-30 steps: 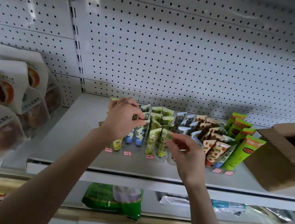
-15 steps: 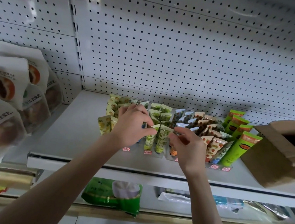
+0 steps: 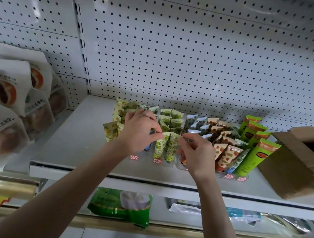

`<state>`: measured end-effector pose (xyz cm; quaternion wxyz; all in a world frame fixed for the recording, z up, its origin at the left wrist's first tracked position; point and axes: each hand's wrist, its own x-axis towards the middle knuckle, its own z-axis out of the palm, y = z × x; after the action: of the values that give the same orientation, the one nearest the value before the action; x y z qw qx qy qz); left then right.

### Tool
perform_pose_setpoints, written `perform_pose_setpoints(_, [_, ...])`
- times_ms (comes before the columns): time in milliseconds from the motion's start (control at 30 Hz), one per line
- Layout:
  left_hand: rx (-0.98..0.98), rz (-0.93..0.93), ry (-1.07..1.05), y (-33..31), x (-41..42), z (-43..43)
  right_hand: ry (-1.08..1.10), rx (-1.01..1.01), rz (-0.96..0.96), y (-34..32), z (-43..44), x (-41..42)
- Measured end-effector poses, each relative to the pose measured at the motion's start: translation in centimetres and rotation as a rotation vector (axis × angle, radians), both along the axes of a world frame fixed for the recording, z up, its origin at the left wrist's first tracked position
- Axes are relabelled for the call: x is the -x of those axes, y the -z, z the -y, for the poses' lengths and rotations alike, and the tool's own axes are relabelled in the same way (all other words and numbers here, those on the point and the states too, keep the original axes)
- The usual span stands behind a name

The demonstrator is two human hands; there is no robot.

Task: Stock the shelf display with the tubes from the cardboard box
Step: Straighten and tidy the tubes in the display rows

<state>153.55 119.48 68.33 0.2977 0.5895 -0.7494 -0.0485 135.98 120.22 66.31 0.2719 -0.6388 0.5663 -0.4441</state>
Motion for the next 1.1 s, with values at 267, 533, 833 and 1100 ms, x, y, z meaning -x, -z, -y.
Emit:
perform_pose_setpoints(267, [-0.008,0.006,0.004,0.0,-0.2,0.3,-0.046,-0.098,0.040,-0.3,0.1,-0.2])
perform_pose_setpoints(533, [-0.004,0.013,0.011,0.2,-0.6,0.6,-0.098,-0.165,0.082,-0.7,0.2,-0.1])
perform_pose_setpoints(833, [-0.007,0.030,0.008,0.0,-0.4,0.5,-0.125,-0.249,0.120,-1.0,0.3,0.1])
perform_pose_setpoints(1100, [-0.022,0.027,0.008,-0.1,-0.4,0.4,-0.118,-0.225,0.114,-0.7,0.3,0.2])
